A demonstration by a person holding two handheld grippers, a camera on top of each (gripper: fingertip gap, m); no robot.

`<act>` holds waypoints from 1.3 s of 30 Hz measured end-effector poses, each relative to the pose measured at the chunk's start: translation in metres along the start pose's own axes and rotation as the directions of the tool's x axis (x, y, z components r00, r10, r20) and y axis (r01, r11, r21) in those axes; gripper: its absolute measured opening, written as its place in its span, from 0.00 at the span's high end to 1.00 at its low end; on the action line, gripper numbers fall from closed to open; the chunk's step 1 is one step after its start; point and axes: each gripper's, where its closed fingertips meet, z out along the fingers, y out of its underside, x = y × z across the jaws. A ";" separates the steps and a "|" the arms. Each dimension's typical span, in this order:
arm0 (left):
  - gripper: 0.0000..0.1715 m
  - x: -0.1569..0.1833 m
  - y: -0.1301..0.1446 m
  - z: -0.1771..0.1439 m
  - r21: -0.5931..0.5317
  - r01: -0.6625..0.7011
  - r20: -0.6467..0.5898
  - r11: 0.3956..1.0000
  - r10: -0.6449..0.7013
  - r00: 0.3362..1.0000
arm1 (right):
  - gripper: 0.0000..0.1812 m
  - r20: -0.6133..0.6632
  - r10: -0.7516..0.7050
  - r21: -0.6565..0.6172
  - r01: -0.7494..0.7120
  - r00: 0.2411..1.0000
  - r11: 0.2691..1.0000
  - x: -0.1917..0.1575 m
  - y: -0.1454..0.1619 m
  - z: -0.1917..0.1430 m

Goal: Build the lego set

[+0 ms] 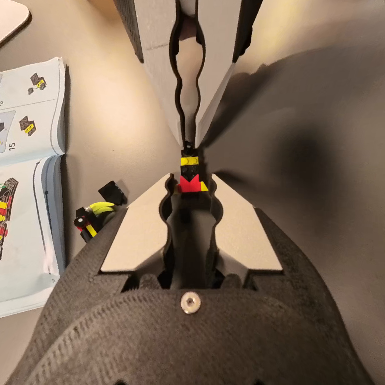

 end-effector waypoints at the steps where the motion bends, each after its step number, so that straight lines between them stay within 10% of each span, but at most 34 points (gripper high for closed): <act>1: 0.81 0.000 0.000 0.000 0.000 -0.001 0.000 1.000 0.001 1.000 | 0.97 0.004 0.001 -0.006 -0.001 1.000 1.000 0.000 0.000 0.000; 39: 0.80 0.000 -0.002 0.001 0.005 -0.028 0.021 1.000 0.028 0.999 | 0.97 0.017 -0.080 -0.211 0.082 0.997 0.974 -0.008 0.011 0.000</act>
